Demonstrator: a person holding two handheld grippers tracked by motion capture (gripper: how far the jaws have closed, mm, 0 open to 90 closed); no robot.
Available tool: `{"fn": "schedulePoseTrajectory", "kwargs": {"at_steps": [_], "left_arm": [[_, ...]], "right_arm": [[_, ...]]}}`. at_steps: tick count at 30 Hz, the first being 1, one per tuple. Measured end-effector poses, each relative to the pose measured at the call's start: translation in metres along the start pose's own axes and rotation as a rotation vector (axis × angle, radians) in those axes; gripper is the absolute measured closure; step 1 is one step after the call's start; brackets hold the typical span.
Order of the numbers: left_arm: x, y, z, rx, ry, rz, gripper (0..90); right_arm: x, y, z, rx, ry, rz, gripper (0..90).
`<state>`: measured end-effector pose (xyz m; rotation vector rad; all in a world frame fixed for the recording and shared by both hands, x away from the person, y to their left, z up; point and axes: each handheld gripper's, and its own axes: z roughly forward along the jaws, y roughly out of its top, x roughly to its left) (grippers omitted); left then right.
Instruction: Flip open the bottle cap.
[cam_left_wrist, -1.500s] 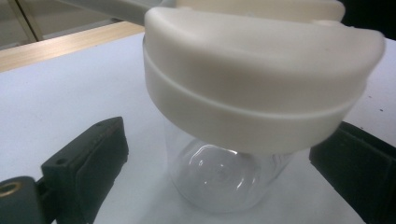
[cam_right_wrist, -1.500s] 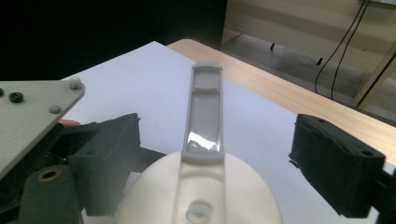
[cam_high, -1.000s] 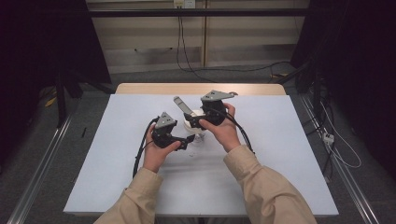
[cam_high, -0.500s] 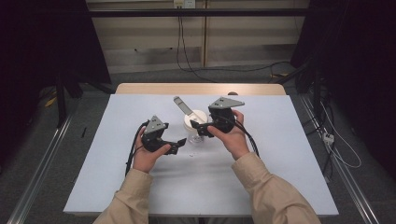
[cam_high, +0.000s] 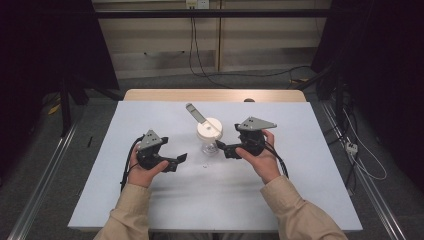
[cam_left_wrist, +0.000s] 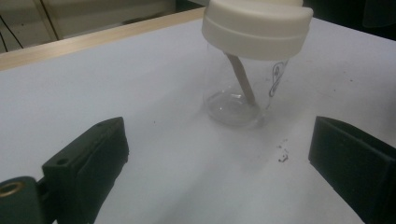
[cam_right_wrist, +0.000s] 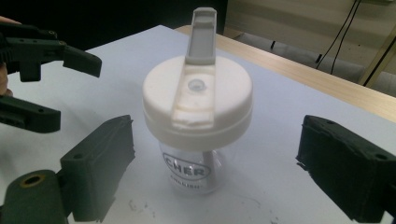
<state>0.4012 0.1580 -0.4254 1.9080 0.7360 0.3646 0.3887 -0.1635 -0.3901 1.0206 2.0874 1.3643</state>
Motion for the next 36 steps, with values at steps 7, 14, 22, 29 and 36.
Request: {"fn": "schedulePoseTrajectory", "kwargs": {"at_steps": [7,14,22,29,36], "left_arm": [[0.004,-0.010,-0.015,0.012,0.007,0.007,4.7],[0.007,-0.017,-0.026,0.013,0.015,0.003,4.8],[0.011,-0.024,-0.034,0.022,0.022,0.004,4.8],[0.011,-0.028,-0.039,0.022,0.024,-0.006,4.8],[0.013,-0.029,-0.041,0.028,0.023,-0.002,4.8]], "right_arm": [[-0.003,-0.016,-0.014,-0.002,-0.004,-0.001,10.0],[-0.008,-0.036,-0.026,0.016,-0.014,0.006,10.0],[-0.012,-0.050,-0.040,0.023,-0.024,0.012,10.0],[-0.016,-0.064,-0.050,0.045,-0.030,0.015,9.9],[-0.022,-0.075,-0.058,0.064,-0.041,0.024,9.8]]}}
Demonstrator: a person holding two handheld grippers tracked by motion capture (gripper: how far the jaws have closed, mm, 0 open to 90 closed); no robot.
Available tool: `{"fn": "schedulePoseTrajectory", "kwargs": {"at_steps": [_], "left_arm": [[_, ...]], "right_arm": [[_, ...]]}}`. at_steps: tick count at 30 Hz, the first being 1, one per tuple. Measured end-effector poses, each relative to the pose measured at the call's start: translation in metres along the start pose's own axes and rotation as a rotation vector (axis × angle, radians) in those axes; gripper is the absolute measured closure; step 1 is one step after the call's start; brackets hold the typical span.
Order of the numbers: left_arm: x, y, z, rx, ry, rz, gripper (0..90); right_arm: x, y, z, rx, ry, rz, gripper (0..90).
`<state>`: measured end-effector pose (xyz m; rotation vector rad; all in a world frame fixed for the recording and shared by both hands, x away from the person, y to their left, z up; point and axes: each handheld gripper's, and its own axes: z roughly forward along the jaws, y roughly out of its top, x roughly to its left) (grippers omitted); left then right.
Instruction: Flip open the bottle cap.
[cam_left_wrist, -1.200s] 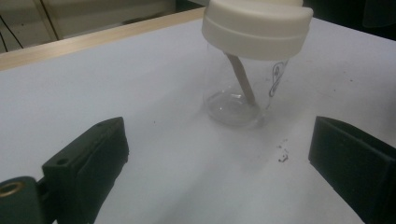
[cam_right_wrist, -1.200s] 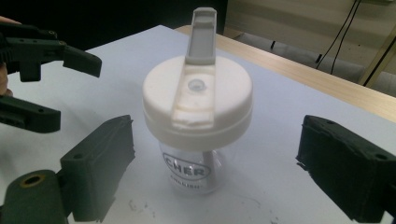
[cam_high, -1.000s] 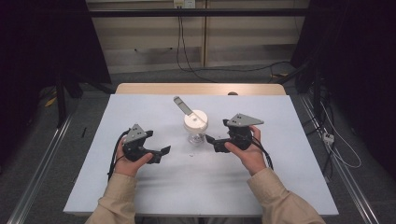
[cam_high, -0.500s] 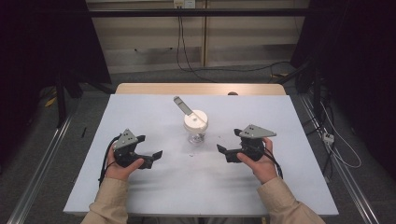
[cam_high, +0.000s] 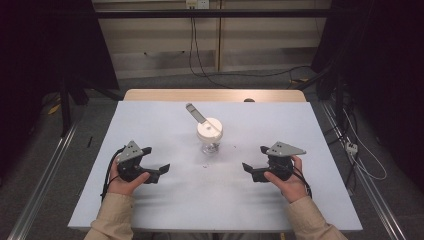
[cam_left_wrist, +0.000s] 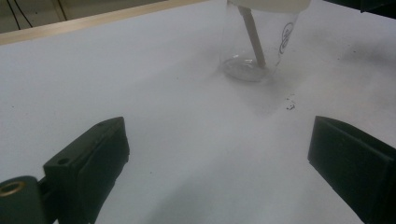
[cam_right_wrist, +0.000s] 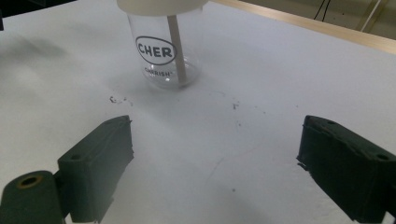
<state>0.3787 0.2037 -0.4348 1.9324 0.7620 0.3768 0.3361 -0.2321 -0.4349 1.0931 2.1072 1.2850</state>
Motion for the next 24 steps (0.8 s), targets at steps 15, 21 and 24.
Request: {"fn": "schedulePoseTrajectory", "kwargs": {"at_steps": [15,21,24], "left_arm": [[0.004,-0.004,-0.006,0.005,0.013,0.000,4.9],[0.005,-0.006,-0.008,0.009,0.018,-0.003,4.9],[0.006,-0.008,-0.009,0.011,0.021,-0.006,4.9]], "right_arm": [[-0.007,-0.017,-0.011,0.027,-0.012,0.013,9.5],[-0.009,-0.022,-0.016,0.029,-0.019,0.014,9.5],[-0.010,-0.025,-0.018,0.033,-0.025,0.020,9.5]]}}
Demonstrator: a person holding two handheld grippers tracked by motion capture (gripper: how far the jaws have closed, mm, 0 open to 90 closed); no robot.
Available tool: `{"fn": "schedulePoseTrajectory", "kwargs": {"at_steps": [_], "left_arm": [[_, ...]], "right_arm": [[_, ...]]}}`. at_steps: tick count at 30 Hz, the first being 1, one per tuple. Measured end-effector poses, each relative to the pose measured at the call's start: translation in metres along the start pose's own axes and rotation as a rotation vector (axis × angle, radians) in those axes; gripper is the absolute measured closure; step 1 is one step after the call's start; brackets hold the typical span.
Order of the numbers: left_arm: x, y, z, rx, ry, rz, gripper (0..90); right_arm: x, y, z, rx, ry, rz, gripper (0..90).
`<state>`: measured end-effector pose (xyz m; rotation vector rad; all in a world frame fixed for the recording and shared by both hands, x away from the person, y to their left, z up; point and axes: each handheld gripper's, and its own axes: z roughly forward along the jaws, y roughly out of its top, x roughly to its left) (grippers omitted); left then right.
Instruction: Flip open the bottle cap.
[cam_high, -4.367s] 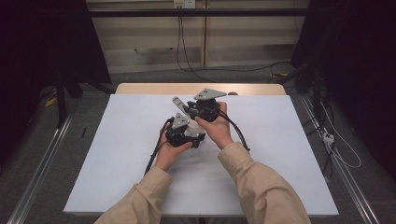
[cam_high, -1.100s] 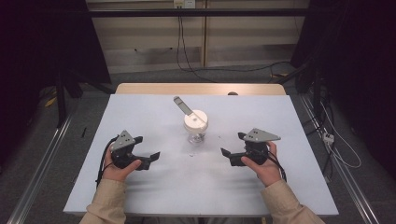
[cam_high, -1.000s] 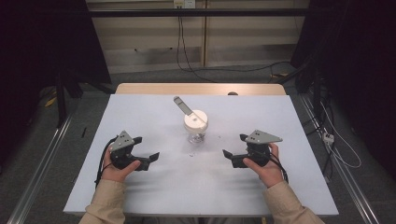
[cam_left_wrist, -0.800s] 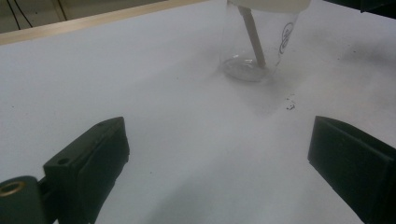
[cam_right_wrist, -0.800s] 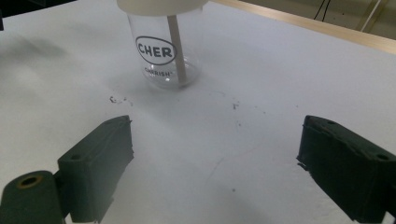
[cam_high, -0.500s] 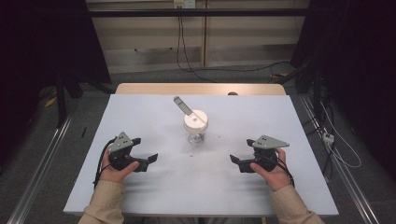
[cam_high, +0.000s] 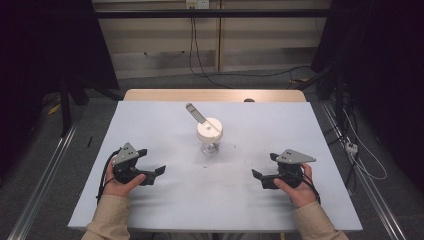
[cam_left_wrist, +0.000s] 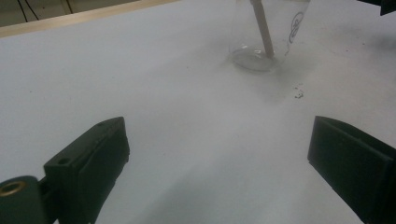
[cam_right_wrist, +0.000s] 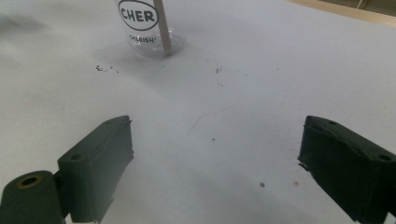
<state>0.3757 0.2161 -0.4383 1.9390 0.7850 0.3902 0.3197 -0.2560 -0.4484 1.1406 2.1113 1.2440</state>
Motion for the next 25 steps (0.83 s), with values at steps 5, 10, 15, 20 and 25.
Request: {"fn": "schedulePoseTrajectory", "kwargs": {"at_steps": [5,10,15,20,25], "left_arm": [[0.002,-0.002,-0.002,0.004,0.004,0.001,4.9],[0.003,-0.004,-0.004,0.007,0.007,-0.003,5.0],[0.005,-0.006,-0.006,0.009,0.011,-0.006,5.0],[0.006,-0.008,-0.007,0.010,0.019,-0.008,5.0],[0.007,-0.008,-0.006,0.018,0.025,-0.005,5.0]], "right_arm": [[0.000,-0.003,-0.002,-0.002,-0.002,0.003,9.5],[-0.001,-0.006,-0.005,0.003,-0.008,0.004,9.6],[-0.002,-0.009,-0.007,0.003,-0.011,0.007,9.7],[-0.003,-0.012,-0.008,0.003,-0.017,0.008,9.7],[-0.003,-0.012,-0.008,0.001,-0.022,0.008,9.6]]}}
